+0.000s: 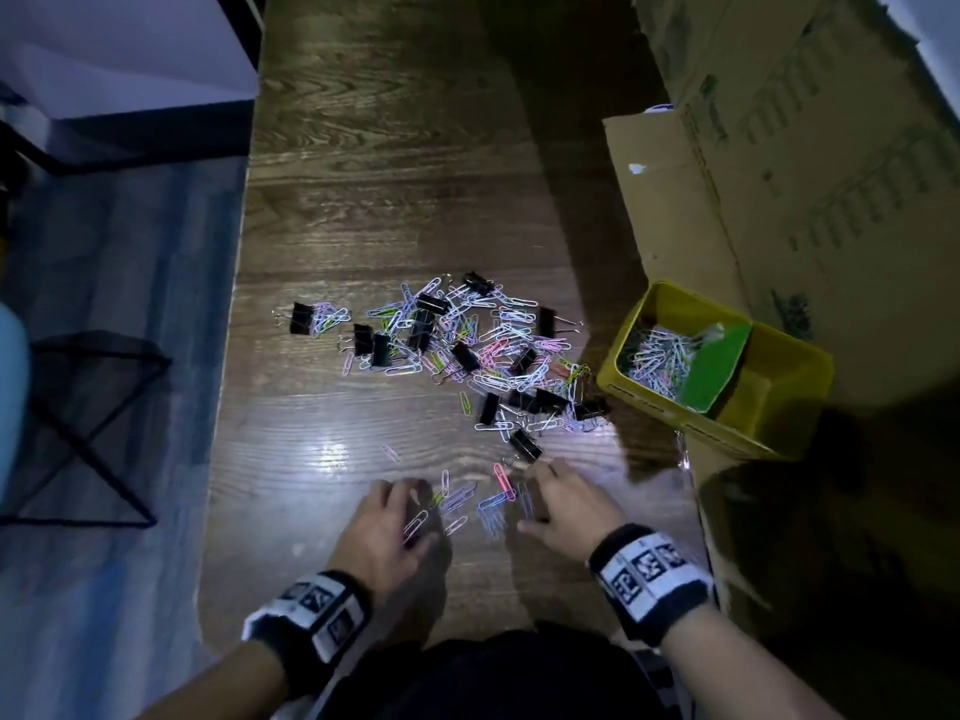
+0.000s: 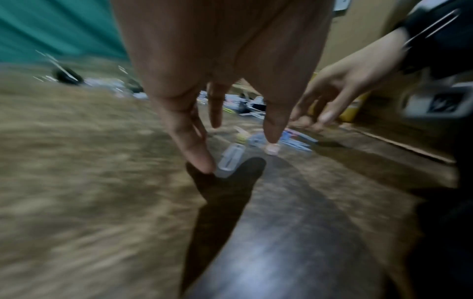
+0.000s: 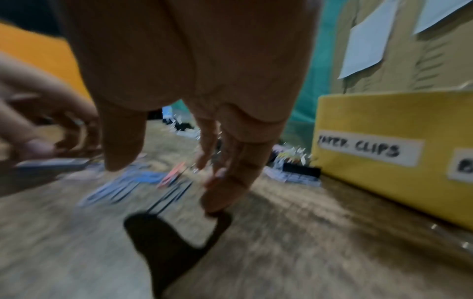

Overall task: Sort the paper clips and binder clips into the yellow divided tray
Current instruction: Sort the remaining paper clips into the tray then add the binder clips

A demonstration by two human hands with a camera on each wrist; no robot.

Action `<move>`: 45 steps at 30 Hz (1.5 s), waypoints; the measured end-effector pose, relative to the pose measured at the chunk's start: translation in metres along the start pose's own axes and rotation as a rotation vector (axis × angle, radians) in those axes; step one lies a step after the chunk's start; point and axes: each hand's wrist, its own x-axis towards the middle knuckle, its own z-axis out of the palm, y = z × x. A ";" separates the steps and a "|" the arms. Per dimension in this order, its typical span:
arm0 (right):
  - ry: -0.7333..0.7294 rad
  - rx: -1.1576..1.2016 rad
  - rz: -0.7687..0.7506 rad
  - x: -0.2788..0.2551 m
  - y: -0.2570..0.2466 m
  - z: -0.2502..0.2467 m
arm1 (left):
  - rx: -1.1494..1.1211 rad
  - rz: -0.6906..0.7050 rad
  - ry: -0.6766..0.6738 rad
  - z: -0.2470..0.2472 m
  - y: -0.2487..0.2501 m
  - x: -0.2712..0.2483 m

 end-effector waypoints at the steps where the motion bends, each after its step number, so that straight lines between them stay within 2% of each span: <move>1: 0.013 -0.003 0.019 0.003 -0.004 0.012 | 0.013 0.021 0.010 0.007 0.005 0.000; 5: 0.133 -0.016 -0.001 0.010 -0.023 0.038 | 0.077 0.133 -0.007 0.022 0.034 0.012; 8: 0.148 -0.024 -0.087 0.014 -0.032 0.041 | -0.043 0.121 0.042 0.008 0.042 0.023; 11: 0.149 -0.032 -0.134 0.016 -0.035 0.040 | 0.032 0.066 0.219 -0.015 0.018 0.036; 13: 0.143 -0.025 -0.162 0.017 -0.037 0.040 | 0.182 0.088 0.247 -0.020 -0.006 0.044; 16: 0.121 -0.013 -0.194 0.020 -0.039 0.038 | 0.294 0.229 0.208 -0.014 -0.020 0.045; 19: 0.102 0.024 -0.196 0.024 -0.038 0.035 | 0.260 0.341 0.160 0.003 -0.013 0.039; 23: 0.129 0.077 -0.224 0.023 -0.034 0.034 | 0.165 0.318 0.012 0.018 0.019 0.027; 26: 0.149 0.155 -0.193 0.021 -0.029 0.035 | 0.079 0.252 0.079 0.015 0.027 0.023; 28: 0.147 0.195 -0.167 0.019 -0.029 0.037 | 0.128 0.220 0.080 0.014 0.028 0.021; 32: 0.169 0.148 -0.205 0.017 -0.031 0.044 | 0.306 0.198 -0.042 0.019 0.035 0.020; 35: 0.214 0.166 -0.274 0.015 -0.030 0.045 | 0.236 0.266 -0.007 0.021 0.036 0.027; 39: 0.260 0.278 -0.255 0.014 -0.031 0.047 | 0.167 0.447 0.037 0.013 0.031 0.035; 42: 0.249 0.170 -0.229 0.014 -0.028 0.050 | 0.298 0.445 0.014 0.000 0.029 0.042; 45: 0.260 0.081 -0.250 0.015 -0.028 0.051 | 0.460 0.432 -0.078 -0.003 0.030 0.048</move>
